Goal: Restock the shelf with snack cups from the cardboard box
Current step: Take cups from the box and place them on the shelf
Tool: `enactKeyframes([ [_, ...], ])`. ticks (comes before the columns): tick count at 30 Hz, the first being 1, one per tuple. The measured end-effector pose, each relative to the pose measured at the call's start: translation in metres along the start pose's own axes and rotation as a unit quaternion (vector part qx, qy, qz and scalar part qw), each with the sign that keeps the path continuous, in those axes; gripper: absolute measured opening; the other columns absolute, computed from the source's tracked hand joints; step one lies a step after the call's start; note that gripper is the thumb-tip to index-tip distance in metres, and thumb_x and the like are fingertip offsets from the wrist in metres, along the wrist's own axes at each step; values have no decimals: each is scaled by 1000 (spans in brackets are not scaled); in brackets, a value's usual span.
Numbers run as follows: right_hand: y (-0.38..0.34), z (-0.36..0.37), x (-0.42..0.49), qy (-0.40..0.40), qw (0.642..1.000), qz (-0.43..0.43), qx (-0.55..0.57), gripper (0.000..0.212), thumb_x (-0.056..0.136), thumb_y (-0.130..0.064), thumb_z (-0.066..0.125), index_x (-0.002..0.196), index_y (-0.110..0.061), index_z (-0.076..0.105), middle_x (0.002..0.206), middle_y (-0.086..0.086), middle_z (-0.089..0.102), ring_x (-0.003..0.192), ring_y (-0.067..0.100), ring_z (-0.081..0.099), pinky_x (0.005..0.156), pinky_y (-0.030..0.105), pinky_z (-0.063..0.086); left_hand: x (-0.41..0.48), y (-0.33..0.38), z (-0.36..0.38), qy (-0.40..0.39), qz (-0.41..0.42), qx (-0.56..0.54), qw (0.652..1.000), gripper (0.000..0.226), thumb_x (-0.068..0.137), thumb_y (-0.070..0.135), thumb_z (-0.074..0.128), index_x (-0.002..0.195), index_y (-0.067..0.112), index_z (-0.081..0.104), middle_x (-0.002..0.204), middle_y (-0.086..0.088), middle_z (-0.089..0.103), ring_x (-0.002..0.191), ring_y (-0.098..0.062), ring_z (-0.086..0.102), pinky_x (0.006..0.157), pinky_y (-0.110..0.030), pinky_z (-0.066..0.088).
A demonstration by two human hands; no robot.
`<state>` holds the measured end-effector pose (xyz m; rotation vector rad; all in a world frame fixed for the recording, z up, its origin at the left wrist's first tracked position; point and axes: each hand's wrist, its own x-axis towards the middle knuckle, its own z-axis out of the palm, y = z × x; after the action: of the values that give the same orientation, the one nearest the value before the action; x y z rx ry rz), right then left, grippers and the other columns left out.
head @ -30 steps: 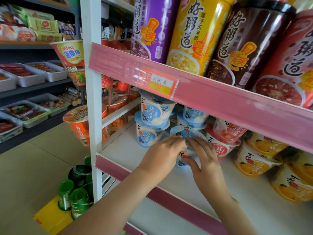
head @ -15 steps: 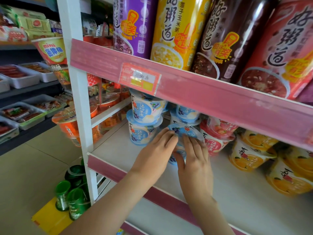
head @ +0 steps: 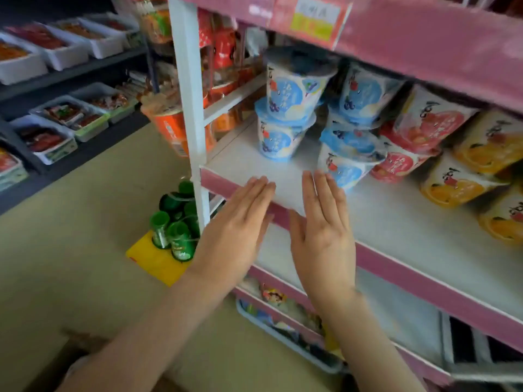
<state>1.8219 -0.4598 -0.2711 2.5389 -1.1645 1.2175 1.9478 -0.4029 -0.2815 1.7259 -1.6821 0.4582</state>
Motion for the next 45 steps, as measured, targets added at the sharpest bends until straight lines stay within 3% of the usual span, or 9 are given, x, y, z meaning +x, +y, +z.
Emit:
enactKeyframes([
  [10,-169,91,-188,-254,954,-28,157,43,91,-14,46,131,-1,53,135,15,53,130,27,40,106,42,39,-293,-74,-58,-136,-309,-5,941,18,90,14,57,105,8,62,99,-5,65,89,-18,63,80,-21,44],
  [16,-236,144,-306,-420,889,-121,136,49,86,-22,64,131,-9,51,137,9,52,129,22,34,98,42,45,-451,-109,-53,-320,-593,-31,738,43,95,28,47,136,16,41,130,-5,51,120,-18,50,98,-29,43],
  [20,-255,176,-350,-529,821,-181,117,60,91,-25,50,144,-9,26,151,8,31,140,26,28,115,37,22,-506,-142,-48,-377,-621,-5,687,63,93,27,52,147,15,21,140,-9,39,130,-24,38,107,-33,33],
  [23,-271,206,-366,-571,793,-173,121,70,80,-22,70,140,-6,38,146,11,41,136,24,34,110,38,33,-531,-164,-45,-459,-644,64,609,74,95,29,48,150,17,1,146,-13,32,129,-27,41,104,-36,39],
  [28,-290,254,-381,-620,757,-161,129,61,100,-20,41,151,-12,8,159,5,5,142,12,-10,113,26,0,-530,-207,-25,-592,-611,155,503,73,95,27,45,150,14,-2,127,-10,56,107,-26,60,91,-42,44],
  [31,-295,278,-392,-633,750,-139,132,61,101,-18,36,151,-14,1,160,2,-3,145,13,-11,110,22,-6,-523,-231,-8,-590,-536,192,572,75,93,22,50,150,9,3,125,-9,58,105,-24,61,91,-38,40],
  [34,-298,303,-409,-636,751,-129,123,66,99,-15,41,151,-11,1,159,4,-3,146,16,-8,110,22,-5,-531,-242,-1,-505,-496,149,690,96,92,20,54,144,20,-26,154,-17,15,136,-32,29,106,-47,33],
  [39,-309,350,-444,-639,764,-66,65,69,99,-19,42,150,-8,-2,159,11,0,146,23,-1,117,30,9,-579,-271,-3,-490,-491,176,698,106,86,43,56,139,30,-35,150,-9,-34,141,-31,-22,109,-64,4],
  [45,-338,413,-487,-636,768,37,60,68,100,-24,40,149,1,0,156,19,10,146,28,9,117,35,19,-602,-290,13,-491,-471,193,707,96,88,52,48,138,37,-33,147,-10,-39,134,-41,-34,106,-65,-9],
])
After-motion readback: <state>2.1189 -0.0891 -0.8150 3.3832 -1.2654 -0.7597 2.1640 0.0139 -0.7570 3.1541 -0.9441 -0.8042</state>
